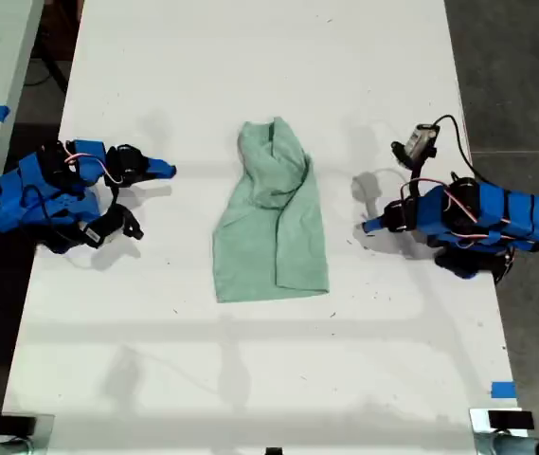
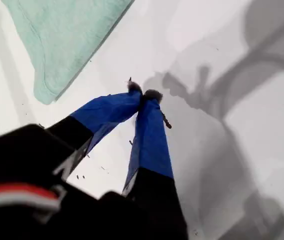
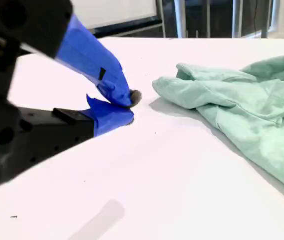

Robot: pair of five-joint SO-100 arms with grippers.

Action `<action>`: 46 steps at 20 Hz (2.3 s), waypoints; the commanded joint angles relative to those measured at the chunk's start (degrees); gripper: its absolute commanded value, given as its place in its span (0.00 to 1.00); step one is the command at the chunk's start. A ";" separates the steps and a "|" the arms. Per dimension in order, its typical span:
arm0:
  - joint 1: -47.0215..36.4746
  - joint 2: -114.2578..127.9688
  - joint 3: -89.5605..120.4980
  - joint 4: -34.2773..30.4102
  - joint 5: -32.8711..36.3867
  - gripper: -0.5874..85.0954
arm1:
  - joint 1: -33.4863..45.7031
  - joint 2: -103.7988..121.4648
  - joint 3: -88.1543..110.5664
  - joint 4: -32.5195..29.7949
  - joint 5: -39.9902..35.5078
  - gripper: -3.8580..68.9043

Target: Fold t shirt

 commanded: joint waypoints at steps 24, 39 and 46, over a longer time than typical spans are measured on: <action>-0.18 0.62 2.11 0.26 -1.49 0.00 | -1.85 0.62 3.52 0.26 5.19 0.07; -0.18 0.62 2.11 0.26 -1.49 0.00 | -1.76 0.62 3.52 0.26 5.36 0.07; -0.18 0.62 2.11 0.26 -1.49 0.00 | -2.02 0.62 3.52 0.26 5.54 0.07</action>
